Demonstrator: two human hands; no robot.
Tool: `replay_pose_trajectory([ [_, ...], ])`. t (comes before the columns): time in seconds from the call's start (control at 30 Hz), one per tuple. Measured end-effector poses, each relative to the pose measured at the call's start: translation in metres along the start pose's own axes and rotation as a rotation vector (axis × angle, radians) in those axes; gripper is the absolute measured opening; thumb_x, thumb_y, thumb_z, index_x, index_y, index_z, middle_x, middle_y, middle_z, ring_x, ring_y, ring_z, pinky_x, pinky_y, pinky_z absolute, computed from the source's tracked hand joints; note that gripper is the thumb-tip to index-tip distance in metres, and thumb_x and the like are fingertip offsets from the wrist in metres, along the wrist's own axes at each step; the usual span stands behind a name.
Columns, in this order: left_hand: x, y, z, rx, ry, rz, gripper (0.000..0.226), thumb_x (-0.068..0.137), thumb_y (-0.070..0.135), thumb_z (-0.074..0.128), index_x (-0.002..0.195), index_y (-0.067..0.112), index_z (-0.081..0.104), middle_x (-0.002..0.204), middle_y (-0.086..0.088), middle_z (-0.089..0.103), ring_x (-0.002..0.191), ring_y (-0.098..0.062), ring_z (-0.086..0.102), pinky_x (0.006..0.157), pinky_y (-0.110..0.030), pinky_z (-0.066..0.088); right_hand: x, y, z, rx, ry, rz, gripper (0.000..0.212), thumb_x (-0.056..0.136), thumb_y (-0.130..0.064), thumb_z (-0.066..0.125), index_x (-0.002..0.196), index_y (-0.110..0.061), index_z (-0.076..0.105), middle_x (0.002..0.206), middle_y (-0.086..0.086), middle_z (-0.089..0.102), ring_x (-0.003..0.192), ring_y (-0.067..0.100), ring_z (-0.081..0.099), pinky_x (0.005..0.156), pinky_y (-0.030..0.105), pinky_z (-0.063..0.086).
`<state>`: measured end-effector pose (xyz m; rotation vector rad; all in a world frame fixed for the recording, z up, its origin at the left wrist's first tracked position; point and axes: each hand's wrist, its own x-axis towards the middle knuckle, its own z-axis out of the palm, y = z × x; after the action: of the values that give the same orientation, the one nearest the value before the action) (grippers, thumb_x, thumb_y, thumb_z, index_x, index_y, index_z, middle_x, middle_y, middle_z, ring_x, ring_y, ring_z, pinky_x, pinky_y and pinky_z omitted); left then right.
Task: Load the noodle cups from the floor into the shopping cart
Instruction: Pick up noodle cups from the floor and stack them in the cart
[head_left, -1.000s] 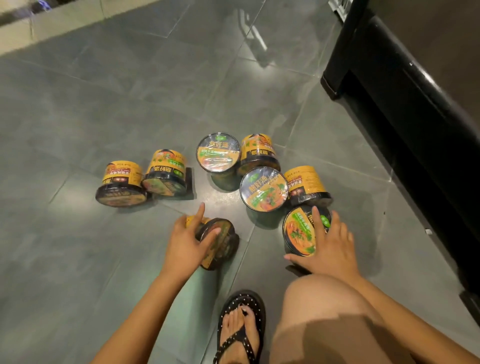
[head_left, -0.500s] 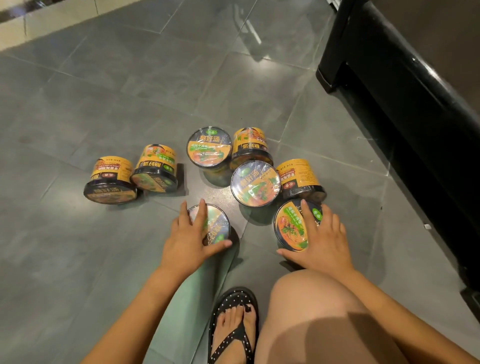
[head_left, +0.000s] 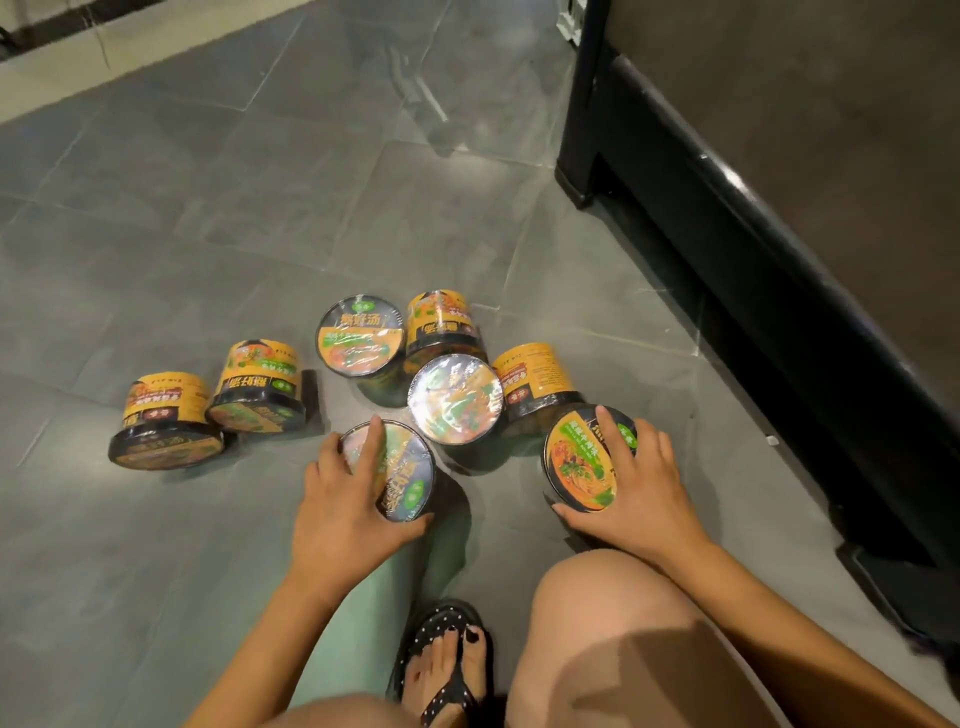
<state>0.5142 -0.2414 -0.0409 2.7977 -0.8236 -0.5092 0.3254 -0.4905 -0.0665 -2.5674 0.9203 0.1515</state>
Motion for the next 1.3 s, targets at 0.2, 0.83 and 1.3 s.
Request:
replay_pose_trajectory([
  [0.2,-0.003,0.059,-0.093,0.033,-0.074,0.07,0.114,0.049,0.07,0.065,0.149,0.035,0.022,0.138,-0.016,0.03,0.111,-0.04,0.043,0.079,-0.045,0.049,-0.03,-0.012,-0.11,0.065,-0.034,0.245,0.12,0.057,-0.08,0.064,0.153,-0.028,0.012,0.136,0.01,0.03,0.123,0.025,0.027,0.106,0.038,0.034],
  [0.83,-0.245,0.336,-0.52,0.188,-0.307,0.319,0.116,0.056,0.08,0.059,0.151,0.041,0.005,0.148,-0.011,0.023,0.124,-0.037,0.037,0.091,-0.041,0.047,-0.315,-0.114,-0.561,0.239,0.006,0.572,0.131,0.053,-0.09,0.052,0.154,-0.025,-0.002,0.146,0.009,0.027,0.135,0.026,0.027,0.109,0.037,0.031],
  [1.3,-0.308,0.446,-0.554,0.293,-0.411,1.007,0.121,0.054,0.084,0.057,0.151,0.039,0.001,0.142,-0.011,0.029,0.123,-0.033,0.04,0.097,-0.039,0.043,-0.491,-0.148,-0.616,0.322,0.317,1.076,0.131,0.049,-0.09,0.046,0.155,-0.025,0.005,0.13,0.008,0.038,0.124,0.026,0.034,0.105,0.034,0.033],
])
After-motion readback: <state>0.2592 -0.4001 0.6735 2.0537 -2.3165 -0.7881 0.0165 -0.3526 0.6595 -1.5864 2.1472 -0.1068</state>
